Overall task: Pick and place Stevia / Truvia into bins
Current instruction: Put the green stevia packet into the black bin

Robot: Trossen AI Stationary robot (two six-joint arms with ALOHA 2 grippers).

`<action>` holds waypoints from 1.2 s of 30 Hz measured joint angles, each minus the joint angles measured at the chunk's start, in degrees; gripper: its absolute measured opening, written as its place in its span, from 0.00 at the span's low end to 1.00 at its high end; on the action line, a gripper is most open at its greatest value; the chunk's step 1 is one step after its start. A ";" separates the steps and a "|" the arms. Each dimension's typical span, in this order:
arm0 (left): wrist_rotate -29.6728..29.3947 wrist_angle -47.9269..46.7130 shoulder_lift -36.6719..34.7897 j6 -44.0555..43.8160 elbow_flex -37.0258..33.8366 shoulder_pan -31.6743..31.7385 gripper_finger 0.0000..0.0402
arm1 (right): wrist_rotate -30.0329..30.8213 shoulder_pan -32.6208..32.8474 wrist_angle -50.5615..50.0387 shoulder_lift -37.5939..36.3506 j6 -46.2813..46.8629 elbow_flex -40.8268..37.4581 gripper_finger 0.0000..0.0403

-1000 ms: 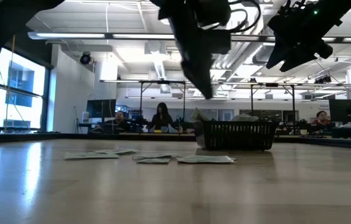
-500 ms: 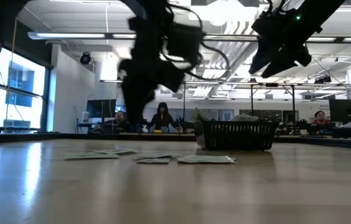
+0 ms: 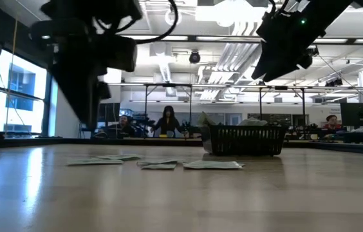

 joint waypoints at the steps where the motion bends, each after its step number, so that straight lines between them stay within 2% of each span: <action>1: -0.24 2.57 0.00 -1.67 -1.44 -1.46 0.46 | 0.05 -0.13 0.17 0.00 -0.65 0.00 0.62; 4: -3.52 9.03 0.66 -7.43 -3.28 -4.44 0.46 | 0.03 -0.77 0.51 0.00 -1.19 0.00 0.62; 7: -7.34 11.18 1.19 -9.69 -4.17 -5.52 0.46 | 0.05 -1.18 0.49 0.00 -1.79 0.00 0.62; 16: -7.92 12.14 5.47 -16.68 -5.92 -8.01 0.46 | 2.27 -1.30 0.50 0.00 -3.81 -0.02 0.62; 25: -11.46 17.35 8.85 -20.81 -5.83 -10.75 0.45 | 2.39 -1.29 0.08 0.00 -3.31 -0.07 0.62; 30: -11.57 16.66 9.81 -19.92 -5.84 -10.70 0.34 | 3.20 -1.35 0.06 0.00 -0.90 -0.06 0.62; 36: -12.66 16.43 10.23 -18.41 -6.57 -10.67 0.10 | 3.04 -1.67 0.14 0.00 5.98 -0.04 0.62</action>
